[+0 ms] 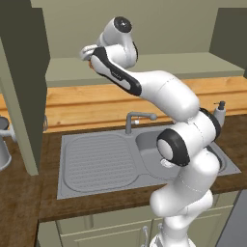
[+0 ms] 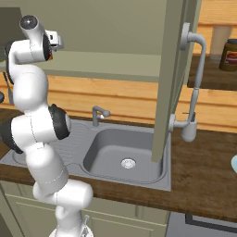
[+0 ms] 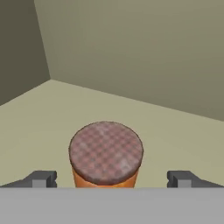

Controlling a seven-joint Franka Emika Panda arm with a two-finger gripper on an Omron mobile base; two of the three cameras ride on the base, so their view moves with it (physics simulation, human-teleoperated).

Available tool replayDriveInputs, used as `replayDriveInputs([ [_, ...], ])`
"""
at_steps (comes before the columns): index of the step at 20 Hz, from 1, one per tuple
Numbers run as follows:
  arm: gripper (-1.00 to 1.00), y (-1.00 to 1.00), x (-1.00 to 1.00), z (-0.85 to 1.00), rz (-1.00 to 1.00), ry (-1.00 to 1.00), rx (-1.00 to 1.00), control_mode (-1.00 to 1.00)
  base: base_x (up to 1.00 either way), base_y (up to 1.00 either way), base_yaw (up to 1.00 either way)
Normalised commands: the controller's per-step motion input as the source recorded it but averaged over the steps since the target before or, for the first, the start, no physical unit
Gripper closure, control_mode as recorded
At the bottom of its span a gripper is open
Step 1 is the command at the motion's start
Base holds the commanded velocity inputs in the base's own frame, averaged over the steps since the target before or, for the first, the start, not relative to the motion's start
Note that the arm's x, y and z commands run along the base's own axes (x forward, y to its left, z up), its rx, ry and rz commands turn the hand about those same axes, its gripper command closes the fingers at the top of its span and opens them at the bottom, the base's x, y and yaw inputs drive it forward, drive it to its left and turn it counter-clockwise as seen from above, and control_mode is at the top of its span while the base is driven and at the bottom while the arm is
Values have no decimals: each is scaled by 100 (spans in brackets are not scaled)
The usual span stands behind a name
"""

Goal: From the different types of pastries on the counter, select a croissant and place it on the cutting board. Then retrieve a jar of jam from the cabinet and place it alongside the croissant on the cutting board.

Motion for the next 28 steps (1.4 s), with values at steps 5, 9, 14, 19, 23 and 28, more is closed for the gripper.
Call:
replayDriveInputs([
  [5,-100,13,23,-37,0,-1,0,-100,0,0,0],
  [9,100,29,22,-28,0,-2,0,-100,0,0,0],
  [14,100,8,8,-4,0,0,0,-100,0,0,0],
  [19,100,0,0,0,0,0,0,-100,0,0,0],
  [23,100,0,-4,7,0,-4,0,-100,0,0,0],
  [28,100,0,-37,38,0,-16,0,-100,0,0,0],
])
